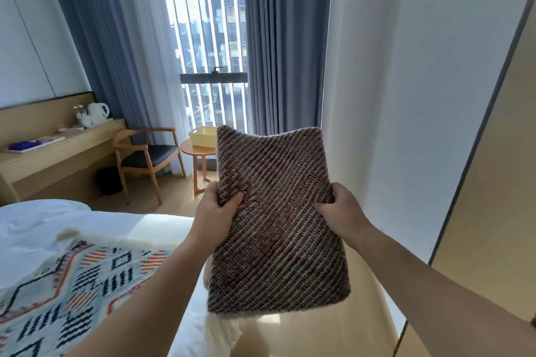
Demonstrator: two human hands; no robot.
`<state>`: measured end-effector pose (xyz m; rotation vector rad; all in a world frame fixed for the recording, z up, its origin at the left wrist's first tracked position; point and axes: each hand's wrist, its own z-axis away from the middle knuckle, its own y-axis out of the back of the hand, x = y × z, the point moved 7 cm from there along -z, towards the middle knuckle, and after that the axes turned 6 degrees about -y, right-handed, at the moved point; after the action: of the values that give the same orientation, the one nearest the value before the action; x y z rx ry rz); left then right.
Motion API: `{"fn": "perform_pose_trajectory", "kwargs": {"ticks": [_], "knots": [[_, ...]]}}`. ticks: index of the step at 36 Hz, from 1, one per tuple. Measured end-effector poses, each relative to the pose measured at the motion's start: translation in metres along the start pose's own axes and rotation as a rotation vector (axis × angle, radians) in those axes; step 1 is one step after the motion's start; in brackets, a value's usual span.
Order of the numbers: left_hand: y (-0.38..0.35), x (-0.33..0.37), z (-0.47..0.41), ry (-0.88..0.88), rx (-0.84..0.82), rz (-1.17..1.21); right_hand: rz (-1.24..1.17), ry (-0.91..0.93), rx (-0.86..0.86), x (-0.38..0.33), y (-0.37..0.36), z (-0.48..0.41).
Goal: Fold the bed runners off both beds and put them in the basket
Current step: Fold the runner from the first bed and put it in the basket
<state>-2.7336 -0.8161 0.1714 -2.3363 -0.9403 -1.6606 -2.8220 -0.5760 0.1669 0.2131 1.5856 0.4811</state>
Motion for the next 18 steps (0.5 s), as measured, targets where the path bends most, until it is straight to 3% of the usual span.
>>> {"fn": "perform_pose_trajectory", "kwargs": {"ticks": [18], "knots": [[-0.067,-0.095,-0.279,-0.032,-0.067,0.045,-0.004,0.040,0.093,-0.034,-0.044,-0.273]]}}
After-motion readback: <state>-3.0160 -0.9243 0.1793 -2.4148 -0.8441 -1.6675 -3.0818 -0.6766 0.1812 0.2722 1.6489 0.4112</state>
